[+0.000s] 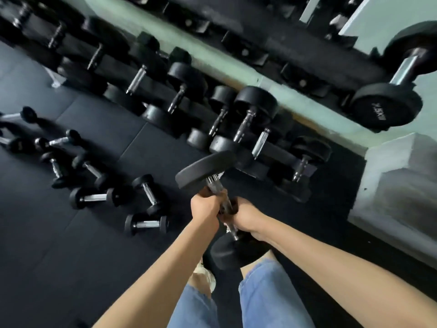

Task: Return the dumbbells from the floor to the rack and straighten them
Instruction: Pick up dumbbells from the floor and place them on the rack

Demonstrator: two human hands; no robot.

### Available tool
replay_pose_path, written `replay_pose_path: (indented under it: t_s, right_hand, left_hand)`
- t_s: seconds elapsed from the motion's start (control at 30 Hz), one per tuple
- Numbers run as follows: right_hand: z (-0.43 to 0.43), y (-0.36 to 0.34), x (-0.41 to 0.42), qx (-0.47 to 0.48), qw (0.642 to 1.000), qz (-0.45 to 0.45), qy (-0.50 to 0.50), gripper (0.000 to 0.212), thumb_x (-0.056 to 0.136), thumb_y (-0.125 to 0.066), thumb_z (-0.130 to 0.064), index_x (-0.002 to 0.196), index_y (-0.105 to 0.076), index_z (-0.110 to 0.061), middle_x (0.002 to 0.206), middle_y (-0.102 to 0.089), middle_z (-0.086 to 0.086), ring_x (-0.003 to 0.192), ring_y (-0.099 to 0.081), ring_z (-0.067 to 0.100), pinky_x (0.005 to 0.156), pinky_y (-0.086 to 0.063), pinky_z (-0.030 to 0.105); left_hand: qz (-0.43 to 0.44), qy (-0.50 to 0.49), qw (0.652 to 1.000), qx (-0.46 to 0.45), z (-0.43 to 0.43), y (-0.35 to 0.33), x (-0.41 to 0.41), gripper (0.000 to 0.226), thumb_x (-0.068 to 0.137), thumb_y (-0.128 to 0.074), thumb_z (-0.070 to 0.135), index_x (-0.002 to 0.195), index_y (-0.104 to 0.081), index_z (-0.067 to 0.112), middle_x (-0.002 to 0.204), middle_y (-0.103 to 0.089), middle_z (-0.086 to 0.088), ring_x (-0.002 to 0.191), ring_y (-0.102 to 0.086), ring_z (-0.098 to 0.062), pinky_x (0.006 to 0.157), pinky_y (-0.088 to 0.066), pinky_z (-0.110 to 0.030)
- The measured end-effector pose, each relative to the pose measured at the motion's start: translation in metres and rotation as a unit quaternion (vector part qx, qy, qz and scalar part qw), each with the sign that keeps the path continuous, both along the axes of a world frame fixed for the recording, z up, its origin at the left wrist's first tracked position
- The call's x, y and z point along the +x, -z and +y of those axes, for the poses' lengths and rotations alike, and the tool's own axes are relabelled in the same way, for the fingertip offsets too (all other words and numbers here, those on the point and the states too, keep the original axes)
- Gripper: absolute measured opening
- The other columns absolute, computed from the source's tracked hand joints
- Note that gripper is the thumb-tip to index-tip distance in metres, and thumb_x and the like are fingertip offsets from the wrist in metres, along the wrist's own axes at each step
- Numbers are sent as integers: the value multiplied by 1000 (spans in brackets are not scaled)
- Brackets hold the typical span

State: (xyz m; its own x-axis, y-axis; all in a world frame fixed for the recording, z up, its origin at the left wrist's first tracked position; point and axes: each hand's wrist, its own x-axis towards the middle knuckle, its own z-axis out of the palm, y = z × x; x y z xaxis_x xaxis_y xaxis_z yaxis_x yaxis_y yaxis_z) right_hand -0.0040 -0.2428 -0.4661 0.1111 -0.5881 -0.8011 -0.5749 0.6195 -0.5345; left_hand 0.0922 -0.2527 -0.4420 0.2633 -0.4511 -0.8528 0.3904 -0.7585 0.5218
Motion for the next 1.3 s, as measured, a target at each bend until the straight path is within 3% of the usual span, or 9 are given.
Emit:
replay_pose_path:
  t_s: [0.13,0.23,0.37,0.5,0.63,0.73,0.87,1.1,1.3]
  right_hand:
    - [-45,-34,-14,13,996,-55,72,7,86,-67,-15,89,-60,-15,75,-61,0,63,-54,9,54,-44,18]
    - [-85,-39,-33,3,993,-62,96,7,86,-66,-16,89,-62,-20,79,-62,-1,65,-53,10,61,-44,23]
    - [-137,-52,-66,-25,991,-87,101,26,89,-63,-9,79,-50,-28,75,-51,-13,64,-47,-3,51,-42,3]
    - [-187,-52,-88,-37,985,-55,156,32,75,-75,-24,102,-58,-19,95,-68,1,93,-66,18,86,-56,37]
    - [-236,-66,-116,-63,979,-59,186,34,78,-72,-25,108,-60,-13,90,-67,0,83,-63,16,68,-49,25]
    - [-270,-77,-132,-90,970,-68,216,28,82,-70,-17,109,-65,-11,97,-71,2,88,-66,13,74,-52,23]
    - [-310,-84,-156,-109,954,-95,261,15,86,-66,-8,77,-59,-17,69,-61,-7,57,-56,-5,49,-38,5]
    - [-377,-91,-198,-122,940,-47,314,18,85,-66,-3,70,-57,-8,51,-58,-6,40,-52,-5,46,-38,11]
    - [-412,-80,-224,-121,918,-49,374,16,85,-66,-3,81,-53,-12,69,-61,2,62,-59,13,57,-46,21]
  left_hand:
    - [-27,53,998,-12,-54,-41,-17,12,78,-71,3,77,-62,10,66,-58,0,74,-59,-23,72,-49,-29]
    - [-45,78,996,-13,-98,-54,-37,21,77,-72,0,68,-57,12,65,-56,-1,76,-57,-24,73,-45,-30]
    - [-67,114,991,-15,-160,-72,-71,12,77,-71,-3,84,-66,5,76,-61,-3,77,-58,-19,75,-44,-27]
    - [-47,121,991,-18,-218,-82,-103,23,77,-70,-5,64,-57,9,64,-57,-3,63,-55,-18,59,-45,-25]
    - [-36,133,990,-21,-272,-89,-132,29,79,-68,-6,62,-56,14,53,-58,1,56,-53,-14,47,-44,-18]
    - [-27,159,987,-24,-312,-92,-152,26,82,-64,-7,66,-57,13,60,-59,0,64,-56,-17,53,-44,-21]
    - [-7,194,981,-16,-362,-86,-178,22,81,-61,-6,72,-63,13,66,-60,-3,63,-55,-18,68,-49,-27]
    - [1,296,954,-52,-438,-83,-228,16,79,-68,-1,85,-66,14,68,-61,0,62,-54,-13,71,-48,-28]
    - [-23,368,927,-74,-474,-75,-260,16,82,-66,5,77,-61,20,66,-58,0,59,-52,-14,58,-45,-24]
